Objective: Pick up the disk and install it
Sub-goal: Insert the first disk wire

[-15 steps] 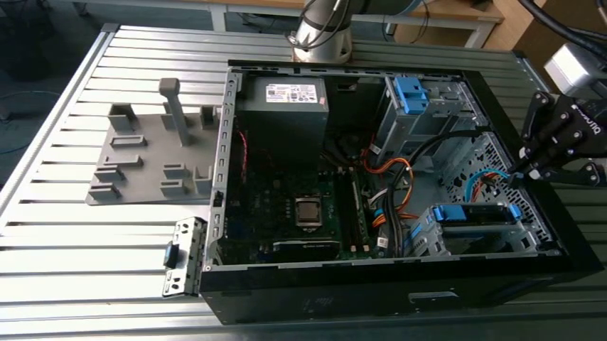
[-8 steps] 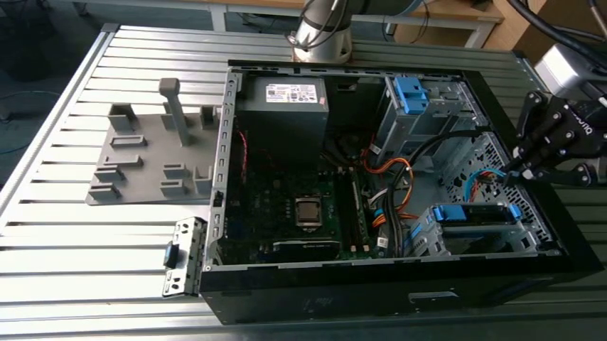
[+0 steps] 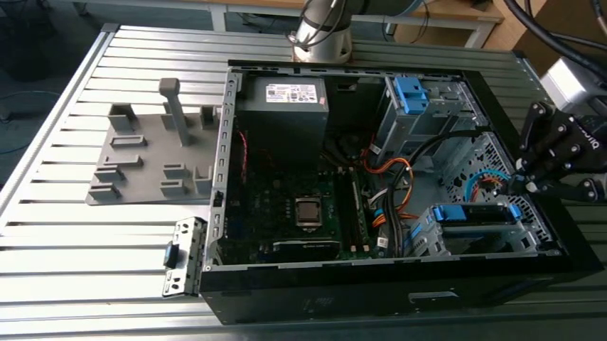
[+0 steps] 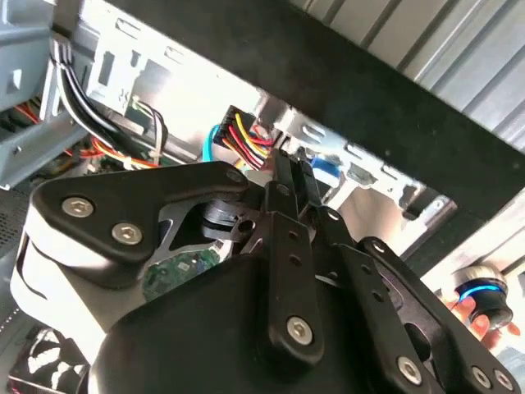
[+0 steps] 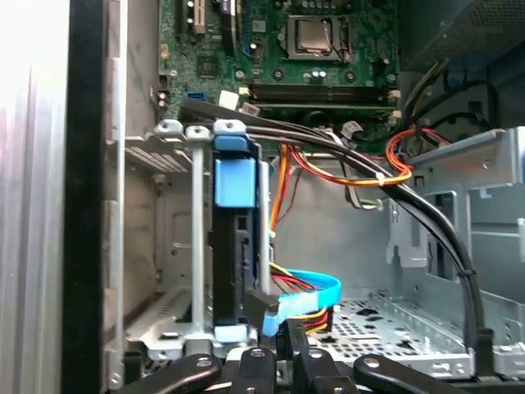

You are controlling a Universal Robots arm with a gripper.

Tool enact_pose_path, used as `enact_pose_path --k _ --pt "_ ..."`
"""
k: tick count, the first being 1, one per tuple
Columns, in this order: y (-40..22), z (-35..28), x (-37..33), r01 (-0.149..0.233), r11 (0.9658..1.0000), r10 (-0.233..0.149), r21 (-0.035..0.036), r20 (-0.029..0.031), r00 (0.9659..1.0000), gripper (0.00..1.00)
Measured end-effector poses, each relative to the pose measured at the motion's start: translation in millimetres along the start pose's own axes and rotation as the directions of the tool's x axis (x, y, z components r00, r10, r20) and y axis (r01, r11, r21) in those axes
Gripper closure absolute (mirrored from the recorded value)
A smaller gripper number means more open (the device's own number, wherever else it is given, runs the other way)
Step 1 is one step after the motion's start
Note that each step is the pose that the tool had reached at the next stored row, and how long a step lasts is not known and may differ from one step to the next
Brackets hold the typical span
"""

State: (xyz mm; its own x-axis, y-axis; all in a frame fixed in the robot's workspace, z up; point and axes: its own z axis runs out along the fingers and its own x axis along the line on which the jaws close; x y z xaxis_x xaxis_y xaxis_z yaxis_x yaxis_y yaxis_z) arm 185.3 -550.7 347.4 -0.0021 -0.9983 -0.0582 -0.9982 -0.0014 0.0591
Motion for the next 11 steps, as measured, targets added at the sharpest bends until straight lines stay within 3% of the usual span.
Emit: enact_pose_path --k 6,11 --pt "9.4 1.7 13.1 0.0 1.0 0.0 0.0 -0.0001 1.0 0.82" --pt "10.2 6.3 15.4 0.0 1.0 0.0 -0.0001 0.0 1.0 0.82"
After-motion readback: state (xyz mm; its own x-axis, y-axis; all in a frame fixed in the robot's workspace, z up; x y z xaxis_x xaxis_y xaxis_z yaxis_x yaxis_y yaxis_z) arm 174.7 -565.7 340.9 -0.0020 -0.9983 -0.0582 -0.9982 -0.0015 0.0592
